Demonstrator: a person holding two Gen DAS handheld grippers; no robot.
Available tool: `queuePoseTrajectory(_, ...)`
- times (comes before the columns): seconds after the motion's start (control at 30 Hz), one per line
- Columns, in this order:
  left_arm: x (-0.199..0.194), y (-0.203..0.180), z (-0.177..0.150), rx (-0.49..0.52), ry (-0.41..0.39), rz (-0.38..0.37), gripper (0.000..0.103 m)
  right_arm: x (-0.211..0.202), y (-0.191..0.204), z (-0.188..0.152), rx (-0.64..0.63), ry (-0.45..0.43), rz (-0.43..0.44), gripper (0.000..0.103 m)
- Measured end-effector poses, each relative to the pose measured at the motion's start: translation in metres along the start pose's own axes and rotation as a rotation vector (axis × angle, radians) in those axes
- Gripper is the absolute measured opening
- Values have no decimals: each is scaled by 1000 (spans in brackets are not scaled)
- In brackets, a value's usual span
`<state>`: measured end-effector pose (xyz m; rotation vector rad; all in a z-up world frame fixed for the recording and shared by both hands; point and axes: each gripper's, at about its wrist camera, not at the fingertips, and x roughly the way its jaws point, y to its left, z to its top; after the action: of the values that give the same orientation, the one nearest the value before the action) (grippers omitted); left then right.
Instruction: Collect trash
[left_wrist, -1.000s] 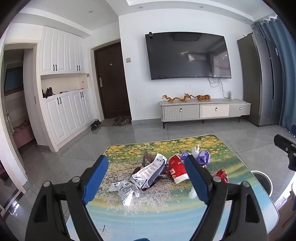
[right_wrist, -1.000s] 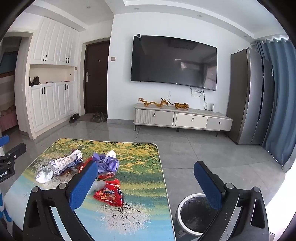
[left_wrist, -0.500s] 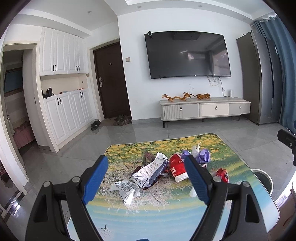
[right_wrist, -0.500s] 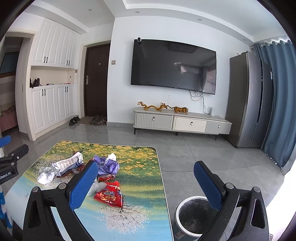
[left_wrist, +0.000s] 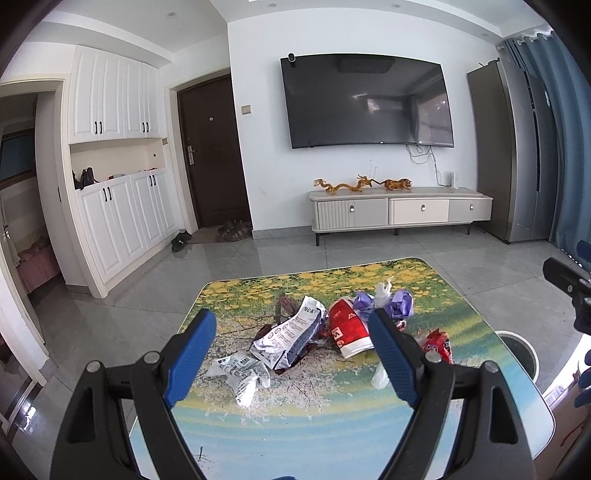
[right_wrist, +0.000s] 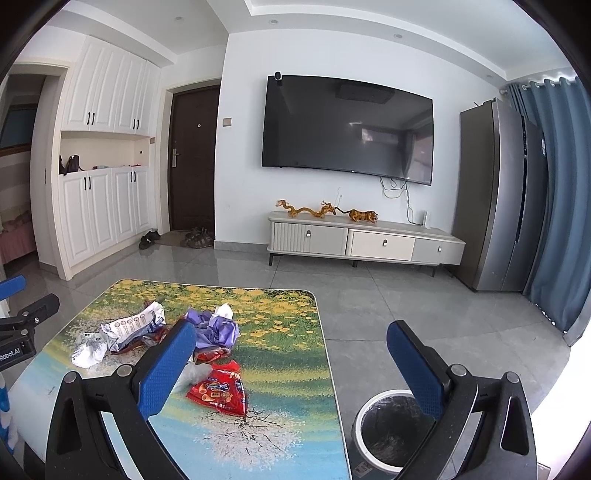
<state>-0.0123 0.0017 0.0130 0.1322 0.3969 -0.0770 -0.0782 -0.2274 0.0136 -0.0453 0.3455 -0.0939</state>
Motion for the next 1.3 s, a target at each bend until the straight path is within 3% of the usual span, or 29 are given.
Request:
queuePoseTrajectory(0.23, 3, -1, 4, -3, -15, -10, 84, 8, 2, 0, -1, 2, 18, 103)
queuePoseTrajectory(0.83, 31, 7, 0, -38, 50, -7, 86, 28, 0, -2, 14, 42, 51, 103)
queuePoseTrajectory(1.13, 40, 48, -11, -123, 75, 8, 86, 40, 3, -5, 8, 90, 95, 103)
queuePoseTrajectory(1.3, 54, 74, -28, -133, 139, 0, 86, 51, 4, -10, 13, 135, 136, 103)
